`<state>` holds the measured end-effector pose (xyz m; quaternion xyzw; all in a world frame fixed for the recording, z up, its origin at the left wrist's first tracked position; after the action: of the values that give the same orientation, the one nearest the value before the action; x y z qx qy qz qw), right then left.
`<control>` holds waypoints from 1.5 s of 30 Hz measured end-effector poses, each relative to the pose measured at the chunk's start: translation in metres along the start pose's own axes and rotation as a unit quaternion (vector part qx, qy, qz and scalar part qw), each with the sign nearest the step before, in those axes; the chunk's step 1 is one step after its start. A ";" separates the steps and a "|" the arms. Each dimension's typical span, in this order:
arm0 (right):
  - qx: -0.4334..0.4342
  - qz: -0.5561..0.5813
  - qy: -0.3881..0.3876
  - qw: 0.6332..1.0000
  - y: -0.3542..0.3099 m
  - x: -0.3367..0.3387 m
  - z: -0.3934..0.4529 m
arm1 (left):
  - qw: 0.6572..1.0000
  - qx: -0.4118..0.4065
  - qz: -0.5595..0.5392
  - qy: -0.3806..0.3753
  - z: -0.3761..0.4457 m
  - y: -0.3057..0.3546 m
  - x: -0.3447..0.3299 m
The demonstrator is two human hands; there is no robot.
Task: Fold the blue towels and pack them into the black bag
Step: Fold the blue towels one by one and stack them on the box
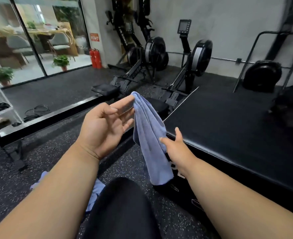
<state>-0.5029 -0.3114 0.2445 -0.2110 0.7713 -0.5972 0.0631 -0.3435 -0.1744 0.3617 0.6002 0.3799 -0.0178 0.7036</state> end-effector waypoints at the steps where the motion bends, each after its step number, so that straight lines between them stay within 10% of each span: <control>1: 0.000 -0.006 0.018 1.000 0.005 0.015 -0.003 | 1.000 0.004 -0.001 -0.013 -0.003 -0.004 -0.012; 14: 0.113 0.266 0.150 0.945 -0.050 0.170 -0.041 | 0.996 0.052 0.007 -0.066 -0.032 -0.051 -0.082; 36: 0.148 0.071 0.039 0.986 -0.016 0.157 -0.064 | 0.995 0.047 0.067 -0.054 -0.018 -0.071 -0.147; 45: 0.177 0.156 0.300 0.924 -0.042 0.234 -0.041 | 0.961 0.053 0.252 0.098 0.004 -0.108 -0.103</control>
<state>-0.7180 -0.3767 0.3323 0.1155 0.6595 -0.7416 -0.0422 -0.4666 -0.2527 0.3297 0.7118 0.2816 0.1991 0.6119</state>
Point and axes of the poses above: each hand's wrist, its own z-axis towards the middle knuckle, its own x-axis out of the back of the hand, y = z × x, the point moved 4 cm from there along z, towards the middle knuckle, and after that the axes turned 13 degrees about y, right-handed, at the moved point
